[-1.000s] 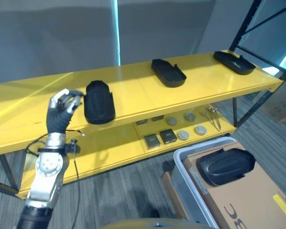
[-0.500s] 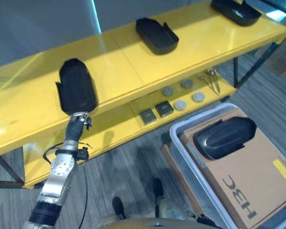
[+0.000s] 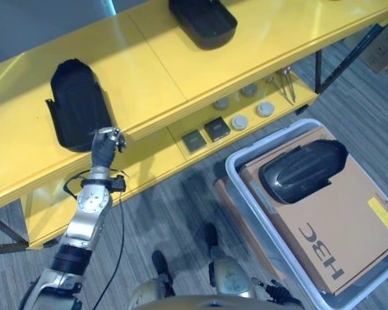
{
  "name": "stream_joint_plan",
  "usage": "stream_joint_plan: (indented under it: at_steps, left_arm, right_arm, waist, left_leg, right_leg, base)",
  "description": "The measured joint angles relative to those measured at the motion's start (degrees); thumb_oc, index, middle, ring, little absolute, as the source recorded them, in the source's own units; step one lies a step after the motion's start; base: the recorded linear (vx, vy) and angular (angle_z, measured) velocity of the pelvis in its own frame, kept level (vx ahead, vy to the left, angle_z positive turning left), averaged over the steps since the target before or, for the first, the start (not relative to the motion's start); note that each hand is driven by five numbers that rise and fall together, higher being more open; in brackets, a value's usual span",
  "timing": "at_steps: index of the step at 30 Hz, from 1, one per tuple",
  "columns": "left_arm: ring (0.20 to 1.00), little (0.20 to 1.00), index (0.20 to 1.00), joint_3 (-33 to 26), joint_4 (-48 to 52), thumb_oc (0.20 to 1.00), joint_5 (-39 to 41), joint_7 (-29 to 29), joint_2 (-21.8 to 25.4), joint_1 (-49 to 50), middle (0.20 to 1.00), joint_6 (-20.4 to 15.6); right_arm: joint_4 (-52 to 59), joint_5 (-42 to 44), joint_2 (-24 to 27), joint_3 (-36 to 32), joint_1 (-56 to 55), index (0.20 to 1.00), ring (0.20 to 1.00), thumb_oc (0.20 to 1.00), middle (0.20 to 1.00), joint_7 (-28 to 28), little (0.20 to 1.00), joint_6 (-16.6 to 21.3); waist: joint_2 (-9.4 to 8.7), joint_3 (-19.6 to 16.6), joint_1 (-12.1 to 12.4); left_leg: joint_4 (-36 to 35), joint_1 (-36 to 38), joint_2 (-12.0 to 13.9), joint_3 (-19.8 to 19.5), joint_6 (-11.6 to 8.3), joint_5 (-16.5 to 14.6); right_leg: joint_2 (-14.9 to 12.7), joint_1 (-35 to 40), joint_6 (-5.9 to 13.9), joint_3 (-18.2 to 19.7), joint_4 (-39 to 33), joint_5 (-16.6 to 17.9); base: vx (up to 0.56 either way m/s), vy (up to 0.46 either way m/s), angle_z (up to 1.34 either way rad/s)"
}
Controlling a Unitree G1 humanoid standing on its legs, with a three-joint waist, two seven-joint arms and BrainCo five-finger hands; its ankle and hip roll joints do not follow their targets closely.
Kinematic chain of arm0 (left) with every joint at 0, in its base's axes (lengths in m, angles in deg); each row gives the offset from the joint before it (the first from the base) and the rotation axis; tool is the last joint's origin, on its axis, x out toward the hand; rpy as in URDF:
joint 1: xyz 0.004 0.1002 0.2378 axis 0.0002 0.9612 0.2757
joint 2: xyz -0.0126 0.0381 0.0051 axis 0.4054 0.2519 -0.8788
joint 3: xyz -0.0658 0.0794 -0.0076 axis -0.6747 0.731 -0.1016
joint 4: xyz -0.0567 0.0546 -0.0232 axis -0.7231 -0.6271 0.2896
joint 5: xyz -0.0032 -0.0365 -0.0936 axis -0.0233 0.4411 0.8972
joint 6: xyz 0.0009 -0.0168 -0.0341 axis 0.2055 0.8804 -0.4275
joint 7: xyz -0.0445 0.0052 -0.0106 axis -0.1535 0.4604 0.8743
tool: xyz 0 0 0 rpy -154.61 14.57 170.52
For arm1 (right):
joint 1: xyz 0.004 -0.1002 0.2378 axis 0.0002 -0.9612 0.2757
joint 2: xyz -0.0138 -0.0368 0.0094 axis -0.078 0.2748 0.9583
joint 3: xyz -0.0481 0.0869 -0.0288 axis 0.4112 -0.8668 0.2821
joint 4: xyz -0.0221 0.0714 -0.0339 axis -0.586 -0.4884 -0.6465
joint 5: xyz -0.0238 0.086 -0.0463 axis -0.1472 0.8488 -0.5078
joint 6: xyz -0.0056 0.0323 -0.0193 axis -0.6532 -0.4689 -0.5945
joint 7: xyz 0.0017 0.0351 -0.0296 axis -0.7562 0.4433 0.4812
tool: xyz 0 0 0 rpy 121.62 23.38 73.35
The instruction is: Move parts from the plastic box to the shelf.
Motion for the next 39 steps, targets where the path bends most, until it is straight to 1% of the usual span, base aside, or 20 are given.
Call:
stream_joint_plan:
  at_steps: [2,3,6,9,11,14,17,22,25,26,29,31,33,36,37,39]
  left_arm:
    - [0.200,0.200,0.200,0.00,-0.02,0.200,-0.01,-0.42,0.01,-0.09,0.200,0.00]
    - [0.200,0.200,0.200,-0.03,-0.54,0.200,-0.01,-1.58,0.01,-0.71,0.200,-0.20]
    - [0.200,0.200,0.200,-0.19,-2.25,0.200,-0.04,-2.86,0.07,-2.40,0.200,-0.28]
    - [0.200,0.200,0.200,-1.03,-3.71,0.200,-0.60,-4.39,0.17,-4.22,0.200,-0.47]
    - [0.200,0.200,0.200,-1.89,-4.44,0.200,-1.05,-5.44,0.28,-6.10,0.200,-0.70]
    - [0.200,0.200,0.200,-2.23,-4.68,0.200,-1.04,-7.02,0.77,-9.35,0.200,-0.78]
    - [0.200,0.200,0.200,-2.53,-4.81,0.200,-1.01,-8.41,1.14,-10.44,0.200,-1.18]
    - [0.200,0.200,0.200,-2.60,-4.83,0.200,-0.99,-9.36,1.61,-13.08,0.200,-1.35]
    - [0.200,0.200,0.200,-2.80,-3.46,0.200,-0.90,-9.89,1.84,-13.35,0.200,-2.26]
    - [0.200,0.200,0.200,-2.81,-3.08,0.200,-0.76,-9.87,1.82,-13.03,0.200,-2.31]
    - [0.200,0.200,0.200,-3.00,2.11,0.200,-0.55,-9.18,1.82,-10.00,0.200,-2.64]
    - [0.200,0.200,0.200,-4.31,6.70,0.200,0.09,-7.69,1.73,-6.09,0.200,-3.04]
    - [0.200,0.200,0.200,-5.24,9.37,0.200,0.89,-6.01,1.74,-2.74,0.200,-3.28]
    - [0.200,0.200,0.200,-7.13,12.90,0.200,2.10,-4.45,1.74,3.32,0.200,-3.75]
    - [0.200,0.200,0.200,-7.27,13.31,0.200,2.47,-4.12,1.75,4.59,0.200,-3.75]
    - [0.200,0.200,0.200,-8.03,14.48,0.200,2.50,-3.38,1.78,6.39,0.200,-3.77]
  right_arm:
    - [-0.02,0.01,0.02,-0.01,0.00,1.000,1.000,1.000,1.000,0.10,1.000,0.00]
    - [-0.02,0.03,0.00,-0.02,0.00,1.000,1.000,1.000,1.000,0.14,1.000,0.08]
    - [-0.04,0.07,0.00,-0.01,0.01,1.000,1.000,1.000,1.000,0.18,1.000,0.16]
    - [-0.02,0.07,0.00,-0.01,0.05,1.000,1.000,1.000,1.000,0.20,1.000,0.68]
    - [-0.07,0.11,0.02,0.00,0.09,1.000,1.000,1.000,1.000,0.26,1.000,0.67]
    - [-0.06,0.22,-0.02,0.00,0.14,1.000,1.000,1.000,1.000,0.98,1.000,0.73]
    - [-0.08,0.67,0.02,-0.01,0.19,1.000,1.000,1.000,1.000,1.31,1.000,0.71]
    - [-0.07,1.17,-0.05,0.06,0.90,1.000,1.000,1.000,1.000,1.32,1.000,0.73]
    - [-0.07,1.19,-0.06,0.05,2.41,1.000,1.000,1.000,1.000,1.34,1.000,0.72]
    - [-0.06,1.19,-0.06,0.04,2.66,1.000,1.000,1.000,1.000,1.34,1.000,0.73]
    - [-0.05,1.21,-0.05,0.00,2.87,1.000,1.000,1.000,1.000,1.35,1.000,0.74]
    - [-0.04,1.22,-0.04,-0.04,2.85,1.000,1.000,1.000,1.000,1.36,1.000,0.77]
    - [-0.09,1.22,-0.05,-0.14,2.86,1.000,1.000,1.000,1.000,1.36,1.000,0.69]
    - [-0.35,1.23,-0.01,-0.54,2.80,1.000,1.000,1.000,1.000,1.36,1.000,0.76]
    - [-0.62,1.24,0.00,-0.64,2.80,1.000,1.000,1.000,1.000,1.36,1.000,0.70]
    - [-0.69,1.24,-0.01,-0.73,2.79,1.000,1.000,1.000,1.000,1.36,1.000,0.71]
  waist:
    - [-0.04,0.11,-0.09]
    - [-0.14,0.55,-0.26]
    - [-0.27,0.72,-0.35]
    - [-0.41,0.80,-0.47]
    - [-0.61,0.95,-0.62]
    - [-1.05,1.26,-0.84]
    - [-1.58,1.64,-1.10]
    - [-2.35,2.19,-1.52]
    - [-2.39,2.37,-1.52]
    - [-2.39,2.38,-1.45]
    - [-2.35,2.49,-1.22]
    - [-2.31,2.83,-1.04]
    - [-2.27,3.21,0.66]
    - [-2.04,3.57,1.23]
    - [-1.92,3.71,1.84]
    - [-1.82,3.77,2.28]
  left_leg:
    - [0.00,-0.26,0.00,0.02,-0.01,0.02]
    - [0.00,-0.31,0.01,0.03,-0.01,0.02]
    - [-0.01,-0.61,0.00,0.23,-0.02,0.01]
    - [0.00,-1.75,-0.01,0.33,-0.09,0.10]
    - [0.00,-2.38,0.02,0.38,-0.11,0.19]
    - [0.00,-3.27,0.02,0.59,-0.11,0.19]
    - [0.02,-3.62,0.02,1.30,-0.14,0.24]
    - [0.01,-3.81,0.02,1.72,-0.14,0.22]
    - [0.01,-4.42,0.00,1.96,-0.14,0.22]
    - [0.01,-4.42,0.01,1.95,-0.14,0.22]
    - [0.02,-4.40,0.02,1.95,-0.14,0.22]
    - [0.02,-4.15,0.00,1.94,-0.15,0.22]
    - [0.02,-4.01,0.01,1.76,-0.15,0.22]
    - [0.02,-3.35,0.02,1.57,-0.15,0.22]
    - [0.01,-3.10,0.03,1.44,-0.15,0.22]
    - [0.02,-3.16,0.01,1.13,-0.16,0.23]
  right_leg:
    - [0.04,-0.23,-0.39,0.05,0.00,0.29]
    - [0.07,-0.30,-0.38,0.10,-0.01,0.29]
    - [0.07,-0.74,-0.02,0.35,-0.02,0.03]
    - [0.09,-1.93,-0.06,0.50,-0.01,0.22]
    - [0.21,-2.62,-0.49,0.59,0.09,0.70]
    - [0.23,-3.66,-0.36,0.79,-0.01,0.70]
    - [0.34,-4.33,-0.43,1.16,0.35,1.18]
    - [0.36,-4.79,-0.40,1.81,0.25,1.15]
    - [0.43,-5.55,-0.44,2.07,0.36,1.29]
    - [0.45,-5.55,-0.44,2.07,0.36,1.29]
    - [0.47,-5.54,-0.42,2.09,0.37,1.27]
    - [0.47,-5.29,-0.42,2.15,0.37,1.27]
    - [0.42,-5.05,-0.42,2.02,0.37,1.27]
    - [0.41,-4.26,-0.41,1.83,0.36,1.24]
    - [0.37,-3.94,-0.36,1.68,0.34,1.16]
    - [0.27,-3.84,-0.34,1.30,0.18,1.14]
  base:
    - [0.00,0.000,-0.02]
    - [0.00,0.000,0.00]
    - [0.00,-0.004,-0.03]
    - [0.00,-0.002,-0.01]
    - [0.01,-0.007,-0.04]
    - [0.02,-0.003,-0.04]
    - [0.02,-0.003,-0.10]
    - [0.01,-0.005,-0.04]
    - [0.01,-0.005,-0.03]
    - [0.02,-0.011,-0.04]
    - [0.00,0.000,0.00]
    - [0.00,0.000,0.00]
    - [0.01,-0.004,0.04]
    - [0.00,-0.009,0.03]
    - [0.00,-0.005,0.07]
    - [-0.01,-0.013,0.12]
